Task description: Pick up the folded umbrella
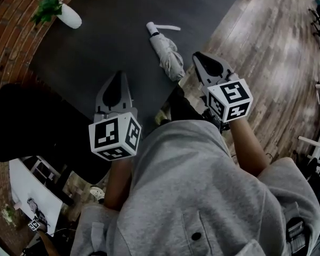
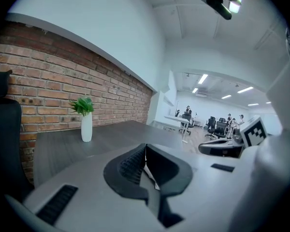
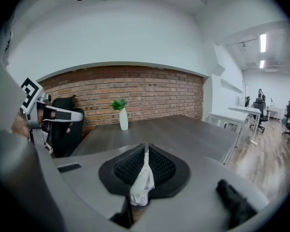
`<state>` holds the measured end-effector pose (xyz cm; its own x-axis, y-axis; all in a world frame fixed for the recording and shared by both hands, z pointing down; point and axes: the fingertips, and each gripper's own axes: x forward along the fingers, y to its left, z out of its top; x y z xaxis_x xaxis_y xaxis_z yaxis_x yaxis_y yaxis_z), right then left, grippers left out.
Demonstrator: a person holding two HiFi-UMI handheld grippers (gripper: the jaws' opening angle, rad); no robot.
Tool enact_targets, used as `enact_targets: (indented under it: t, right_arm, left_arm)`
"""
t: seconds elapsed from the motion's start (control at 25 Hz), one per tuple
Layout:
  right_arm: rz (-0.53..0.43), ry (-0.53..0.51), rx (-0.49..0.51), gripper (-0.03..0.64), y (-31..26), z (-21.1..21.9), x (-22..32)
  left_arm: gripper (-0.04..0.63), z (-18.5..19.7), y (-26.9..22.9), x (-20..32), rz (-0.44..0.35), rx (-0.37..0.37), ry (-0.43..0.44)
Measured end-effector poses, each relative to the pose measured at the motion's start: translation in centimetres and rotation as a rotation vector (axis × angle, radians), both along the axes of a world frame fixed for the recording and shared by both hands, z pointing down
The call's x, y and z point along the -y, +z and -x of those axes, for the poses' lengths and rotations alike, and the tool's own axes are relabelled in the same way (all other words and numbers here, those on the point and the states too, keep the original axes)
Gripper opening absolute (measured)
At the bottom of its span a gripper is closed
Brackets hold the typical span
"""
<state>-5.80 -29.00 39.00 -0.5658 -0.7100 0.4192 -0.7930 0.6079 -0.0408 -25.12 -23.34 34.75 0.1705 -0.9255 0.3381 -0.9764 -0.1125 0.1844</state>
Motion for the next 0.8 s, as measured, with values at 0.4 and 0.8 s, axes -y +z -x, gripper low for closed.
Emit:
enact_targets:
  t: [0.4, 0.8]
  right_arm:
    - [0.093, -0.024, 0.047, 0.114, 2.5, 1.1, 3.1]
    - [0.275, -0.09, -0.027, 0.22, 8.4, 2.5, 3.3]
  left_arm:
    - [0.015, 0.4, 0.8, 3.2, 0.025, 0.018, -0.003]
    - [0.015, 2.2, 2.7, 4.6, 0.081, 0.026, -0.056]
